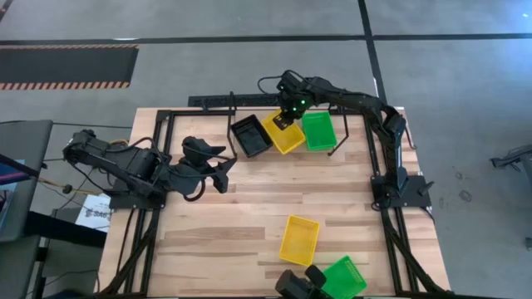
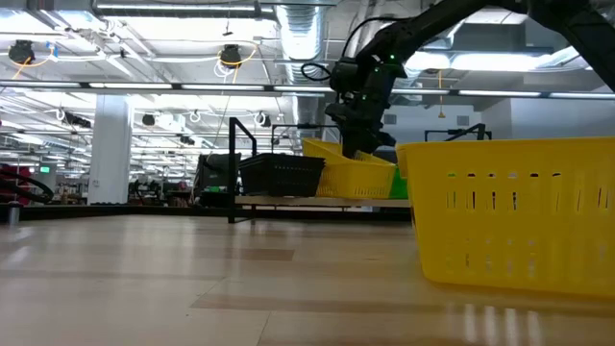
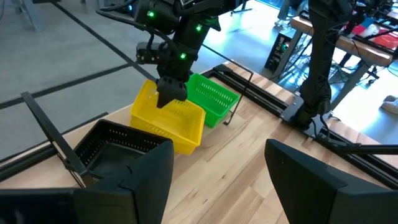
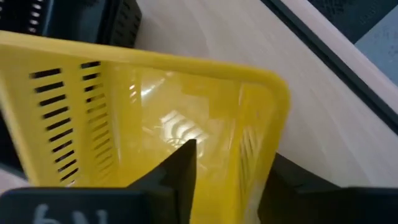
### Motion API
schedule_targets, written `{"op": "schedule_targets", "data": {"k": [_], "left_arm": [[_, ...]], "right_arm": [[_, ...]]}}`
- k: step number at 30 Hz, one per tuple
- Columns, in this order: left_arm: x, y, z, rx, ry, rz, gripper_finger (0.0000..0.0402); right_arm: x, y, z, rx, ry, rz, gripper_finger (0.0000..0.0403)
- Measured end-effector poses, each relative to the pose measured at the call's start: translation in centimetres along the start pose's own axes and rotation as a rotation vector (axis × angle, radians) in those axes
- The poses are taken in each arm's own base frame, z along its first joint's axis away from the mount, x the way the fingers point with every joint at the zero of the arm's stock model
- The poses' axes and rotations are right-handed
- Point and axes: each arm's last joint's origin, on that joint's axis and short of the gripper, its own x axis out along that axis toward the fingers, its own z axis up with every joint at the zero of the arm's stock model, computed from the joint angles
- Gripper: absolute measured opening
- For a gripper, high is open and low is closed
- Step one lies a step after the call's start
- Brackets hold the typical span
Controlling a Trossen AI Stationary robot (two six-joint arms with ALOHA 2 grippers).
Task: Stack baskets on shelf by color
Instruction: Stack the left yellow bin on top of the yellow bin on the shelf
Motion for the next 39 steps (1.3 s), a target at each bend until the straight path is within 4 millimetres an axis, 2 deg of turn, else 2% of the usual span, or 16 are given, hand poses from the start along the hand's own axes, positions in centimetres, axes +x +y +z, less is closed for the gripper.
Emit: {"op": "schedule_targets", "data": {"k": [5,10,13,17,20,24,25,33,39], "left_arm": [[0.0,0.0,0.0,0.0,0.0,0.0,0.024],[0.0,0.0,0.0,0.0,0.0,0.0,0.024],[0.0,0.0,0.0,0.0,-0.001,0.001,0.024],[0.0,0.0,0.0,-0.001,-0.008,0.008,0.024],[0.0,0.0,0.0,-0.002,-0.009,0.009,0.024],[0.0,0.0,0.0,-0.003,-0.014,0.013,0.024],[0.0,0.0,0.0,-0.003,-0.014,0.014,0.024],[0.0,0.0,0.0,-0.004,-0.015,0.014,0.024],[0.0,0.0,0.1,-0.011,-0.018,0.011,0.024]], "right_arm": [[-2.2,0.5,0.9,-0.017,-0.008,0.002,0.0187],[-5.8,1.1,2.4,-0.05,-0.076,0.012,0.0204],[-7.6,1.5,3.3,-0.083,-0.139,0.02,0.0199],[-9.1,2.6,3.7,-0.151,-0.192,0.034,0.0165],[-9.2,3.6,3.5,-0.217,-0.187,0.041,0.0115],[-8.6,4.4,2.9,-0.301,-0.141,0.042,0.0022],[-8.3,4.6,2.8,-0.319,-0.132,0.041,0.0013],[-7.1,4.0,3.0,-0.305,-0.15,0.038,0.0004],[-5.3,3.4,2.5,-0.283,-0.117,0.037,0.0002]]}}
